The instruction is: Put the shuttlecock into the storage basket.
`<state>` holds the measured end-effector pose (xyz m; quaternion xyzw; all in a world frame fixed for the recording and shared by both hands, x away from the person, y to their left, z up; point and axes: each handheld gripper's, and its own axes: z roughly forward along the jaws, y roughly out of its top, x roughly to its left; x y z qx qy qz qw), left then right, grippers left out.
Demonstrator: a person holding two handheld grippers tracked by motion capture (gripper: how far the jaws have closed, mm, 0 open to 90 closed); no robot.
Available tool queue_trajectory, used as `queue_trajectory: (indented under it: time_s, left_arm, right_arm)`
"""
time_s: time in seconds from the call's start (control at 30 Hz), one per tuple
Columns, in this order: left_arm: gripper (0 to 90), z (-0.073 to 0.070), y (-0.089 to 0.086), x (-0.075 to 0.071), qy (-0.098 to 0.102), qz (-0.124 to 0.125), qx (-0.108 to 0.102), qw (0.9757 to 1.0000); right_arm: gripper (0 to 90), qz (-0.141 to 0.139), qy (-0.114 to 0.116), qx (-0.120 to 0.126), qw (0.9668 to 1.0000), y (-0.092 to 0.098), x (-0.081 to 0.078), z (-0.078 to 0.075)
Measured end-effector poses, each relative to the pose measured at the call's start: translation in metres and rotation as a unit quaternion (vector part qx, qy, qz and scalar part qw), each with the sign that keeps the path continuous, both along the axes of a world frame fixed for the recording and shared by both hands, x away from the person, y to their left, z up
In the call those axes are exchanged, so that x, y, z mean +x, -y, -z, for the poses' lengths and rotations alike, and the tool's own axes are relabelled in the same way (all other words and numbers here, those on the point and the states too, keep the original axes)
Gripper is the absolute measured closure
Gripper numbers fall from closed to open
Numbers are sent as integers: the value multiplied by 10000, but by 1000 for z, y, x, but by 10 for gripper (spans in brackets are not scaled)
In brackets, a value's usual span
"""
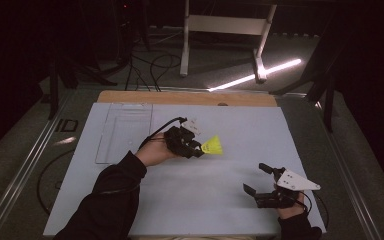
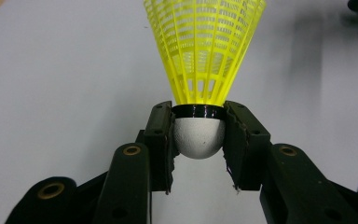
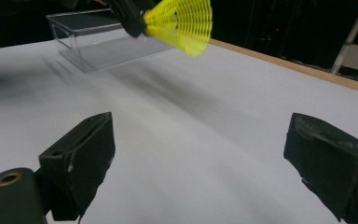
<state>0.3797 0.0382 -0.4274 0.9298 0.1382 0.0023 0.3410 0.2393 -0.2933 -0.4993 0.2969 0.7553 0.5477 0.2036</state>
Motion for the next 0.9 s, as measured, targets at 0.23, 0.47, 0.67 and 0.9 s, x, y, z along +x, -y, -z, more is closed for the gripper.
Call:
queue_trajectory:
  time_s: [0.23, 0.47, 0.67, 0.9]
  left_arm:
    - [656, -8, -11, -2, 7, -85, -7, 10000]
    - [656, -18, -25, -4, 70, -238, 8, 9997]
    - [656, -25, -33, -5, 94, -316, 13, 9995]
    - [656, -32, -47, -6, 114, -501, -45, 9987]
  right_arm:
    - [88, -7, -3, -1, 10000, 0, 1, 1]
    - [88, 1, -7, -18, 10000, 0, 1, 1]
    - [88, 0, -1, -19, 10000, 0, 1, 1]
    - [88, 9, 2, -37, 10000, -1, 0, 0]
